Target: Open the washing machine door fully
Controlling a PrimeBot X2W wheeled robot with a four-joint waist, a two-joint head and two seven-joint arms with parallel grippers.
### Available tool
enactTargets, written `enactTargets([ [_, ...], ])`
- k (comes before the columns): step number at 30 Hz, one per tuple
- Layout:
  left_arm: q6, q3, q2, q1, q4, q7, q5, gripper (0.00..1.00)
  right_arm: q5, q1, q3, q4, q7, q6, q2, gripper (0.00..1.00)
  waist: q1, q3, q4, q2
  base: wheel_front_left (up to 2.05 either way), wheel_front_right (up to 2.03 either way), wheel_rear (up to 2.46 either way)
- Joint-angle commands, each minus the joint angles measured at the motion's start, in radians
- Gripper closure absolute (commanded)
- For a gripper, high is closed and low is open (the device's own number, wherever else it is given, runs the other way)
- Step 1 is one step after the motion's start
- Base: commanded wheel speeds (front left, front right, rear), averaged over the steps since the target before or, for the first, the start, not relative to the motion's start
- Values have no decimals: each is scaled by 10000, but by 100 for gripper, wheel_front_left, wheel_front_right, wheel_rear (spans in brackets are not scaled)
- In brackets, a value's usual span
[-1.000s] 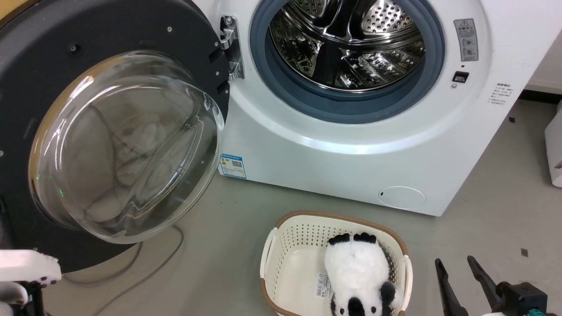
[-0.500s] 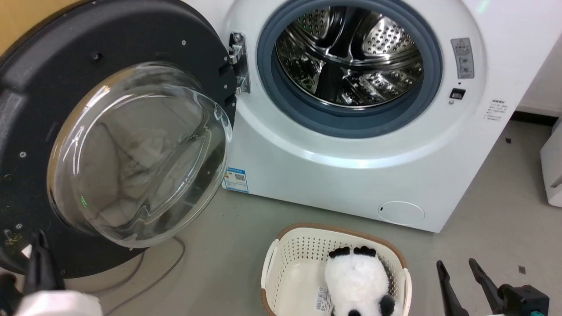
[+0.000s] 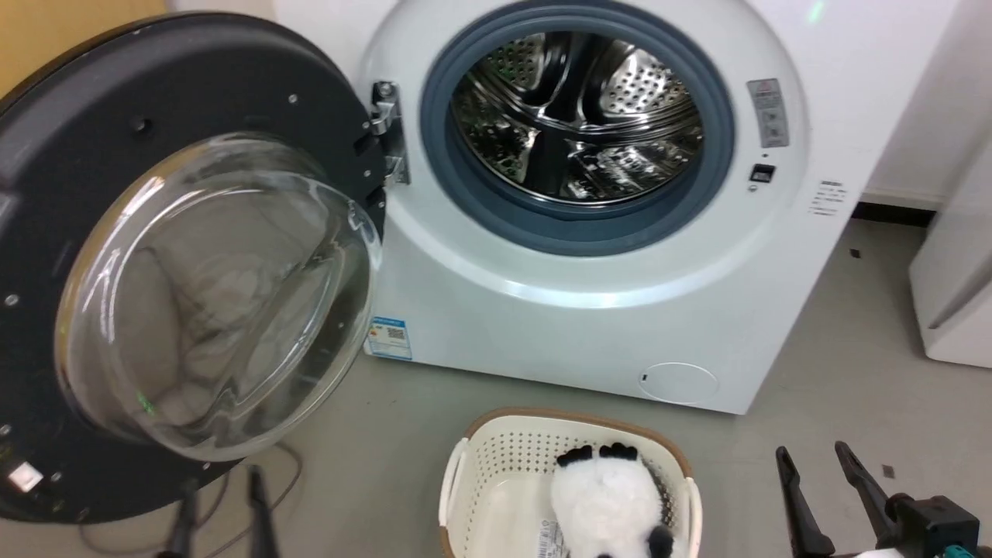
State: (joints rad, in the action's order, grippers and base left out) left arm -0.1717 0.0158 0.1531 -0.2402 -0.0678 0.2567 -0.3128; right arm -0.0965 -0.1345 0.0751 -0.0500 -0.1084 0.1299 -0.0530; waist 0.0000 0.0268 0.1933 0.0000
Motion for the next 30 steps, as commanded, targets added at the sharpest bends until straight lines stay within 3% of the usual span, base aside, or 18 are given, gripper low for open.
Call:
enactTargets([
  [1,184,244,-74,14,192,50,133,0,26,-90,-48,158,10,8,28,0,0,74,-218,0,0,0,0],
  [7,522,850,-322,468,580,51,433,0,134,-219,-230,541,181,8,28,0,0,177,-791,0,0,0,0],
  [15,781,1399,-123,909,1336,35,978,0,188,-447,-440,781,334,8,28,0,0,200,-1418,0,0,0,0],
  [29,766,1571,134,1224,1973,-25,1132,0,89,-462,-610,611,277,8,28,0,0,166,-1722,0,0,0,0],
  [30,785,1601,115,1080,1967,-52,1097,100,140,-394,-593,612,349,0,0,100,0,166,-1724,0,0,0,0],
])
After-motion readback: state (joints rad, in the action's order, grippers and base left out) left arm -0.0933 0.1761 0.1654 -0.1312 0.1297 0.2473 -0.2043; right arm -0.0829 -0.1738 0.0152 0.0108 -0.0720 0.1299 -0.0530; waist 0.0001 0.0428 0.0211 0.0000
